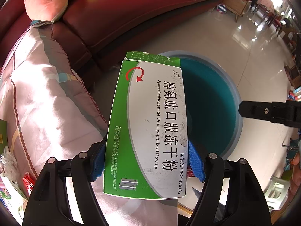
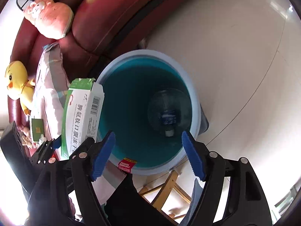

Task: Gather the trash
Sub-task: 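Carry the box and bottle over the teal bucket and open both tools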

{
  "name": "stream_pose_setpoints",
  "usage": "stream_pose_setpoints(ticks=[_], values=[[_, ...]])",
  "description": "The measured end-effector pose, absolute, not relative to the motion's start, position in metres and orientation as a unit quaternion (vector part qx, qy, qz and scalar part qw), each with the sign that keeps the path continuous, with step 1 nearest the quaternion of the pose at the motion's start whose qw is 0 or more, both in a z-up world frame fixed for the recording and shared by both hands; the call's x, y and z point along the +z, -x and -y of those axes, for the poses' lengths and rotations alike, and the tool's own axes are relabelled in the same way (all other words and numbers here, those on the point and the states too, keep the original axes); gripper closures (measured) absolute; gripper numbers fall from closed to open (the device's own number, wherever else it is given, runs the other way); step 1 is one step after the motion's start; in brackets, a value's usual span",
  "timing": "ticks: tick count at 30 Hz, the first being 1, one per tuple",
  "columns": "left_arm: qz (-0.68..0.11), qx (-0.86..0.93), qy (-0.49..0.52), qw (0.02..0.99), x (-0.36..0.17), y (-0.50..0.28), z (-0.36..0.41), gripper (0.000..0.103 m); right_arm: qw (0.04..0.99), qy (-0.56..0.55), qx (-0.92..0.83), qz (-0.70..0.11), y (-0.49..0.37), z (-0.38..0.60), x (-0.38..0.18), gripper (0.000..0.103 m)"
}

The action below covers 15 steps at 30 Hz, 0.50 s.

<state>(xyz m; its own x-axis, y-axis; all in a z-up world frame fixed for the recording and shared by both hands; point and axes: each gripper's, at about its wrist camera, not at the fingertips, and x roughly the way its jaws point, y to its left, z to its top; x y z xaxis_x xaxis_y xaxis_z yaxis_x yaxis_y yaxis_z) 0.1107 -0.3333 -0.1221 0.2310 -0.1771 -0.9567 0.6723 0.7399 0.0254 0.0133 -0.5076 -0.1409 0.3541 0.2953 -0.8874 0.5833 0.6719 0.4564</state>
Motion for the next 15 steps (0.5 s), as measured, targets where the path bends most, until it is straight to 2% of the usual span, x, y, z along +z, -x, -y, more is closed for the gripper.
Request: stream_pose_setpoints(ticks=[4,6,7,15], values=[[-0.552,-0.281,-0.231,0.751,-0.123,-0.107,0.337,0.028,0.721,-0.398,-0.106,-0.557,-0.013,0.511,-0.139,0.030],[-0.549,-0.269,-0.238,0.754,-0.123,-0.107,0.337,0.018,0.720,-0.400,-0.109,-0.557,-0.012,0.512,-0.138,0.029],[-0.549,-0.267,-0.237,0.756,-0.123,-0.106,0.336,0.016,0.720,-0.400,-0.110,-0.557,-0.012,0.513,-0.138,0.028],[-0.542,-0.264,-0.224,0.766,-0.112,-0.104,0.320,0.013,0.714,-0.402,-0.115,-0.562,-0.012,0.509,-0.138,0.027]])
